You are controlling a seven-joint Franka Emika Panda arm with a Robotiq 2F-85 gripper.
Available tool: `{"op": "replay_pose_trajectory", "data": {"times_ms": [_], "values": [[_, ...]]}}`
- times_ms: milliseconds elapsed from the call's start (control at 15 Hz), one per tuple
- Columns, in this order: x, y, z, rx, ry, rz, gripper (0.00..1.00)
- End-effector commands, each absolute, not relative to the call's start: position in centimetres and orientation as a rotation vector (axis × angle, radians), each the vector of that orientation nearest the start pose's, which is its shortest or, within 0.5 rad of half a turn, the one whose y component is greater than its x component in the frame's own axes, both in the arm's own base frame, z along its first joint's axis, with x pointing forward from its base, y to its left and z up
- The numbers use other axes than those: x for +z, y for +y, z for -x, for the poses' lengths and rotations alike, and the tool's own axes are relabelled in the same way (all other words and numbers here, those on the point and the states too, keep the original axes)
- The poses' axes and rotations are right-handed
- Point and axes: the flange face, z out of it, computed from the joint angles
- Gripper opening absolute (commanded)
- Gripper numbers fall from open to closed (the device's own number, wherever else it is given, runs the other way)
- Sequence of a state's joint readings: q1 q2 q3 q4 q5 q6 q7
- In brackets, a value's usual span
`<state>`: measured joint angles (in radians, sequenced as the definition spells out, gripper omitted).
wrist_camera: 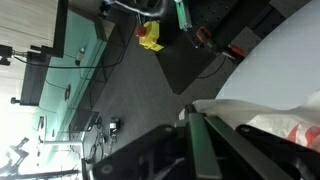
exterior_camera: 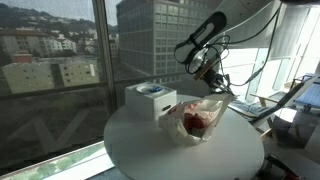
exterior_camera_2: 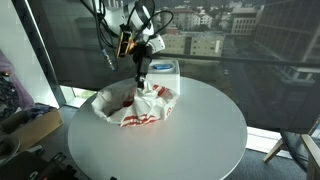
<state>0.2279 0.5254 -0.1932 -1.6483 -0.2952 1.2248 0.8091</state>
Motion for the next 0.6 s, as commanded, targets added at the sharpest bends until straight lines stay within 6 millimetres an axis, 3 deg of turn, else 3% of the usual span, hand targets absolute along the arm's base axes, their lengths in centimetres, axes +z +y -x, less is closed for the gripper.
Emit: {"op": "replay_pose_trajectory", "data": {"times_ms": [0, 133, 200, 333, 533], "values": [[31.1, -0.5, -57.4, -0.809, -0.837, -2.109, 0.0], [29.3, -0.4, -57.3, -0.836, -0.824, -2.104, 0.0], [28.8, -0.3, -57.1, -0.846, -0.816, -2.109, 0.26], [29.3, -0.1, -56.9, -0.825, -0.831, -2.111, 0.32], [32.0, 0.8, -56.0, -0.791, -0.844, -2.199, 0.57]]}}
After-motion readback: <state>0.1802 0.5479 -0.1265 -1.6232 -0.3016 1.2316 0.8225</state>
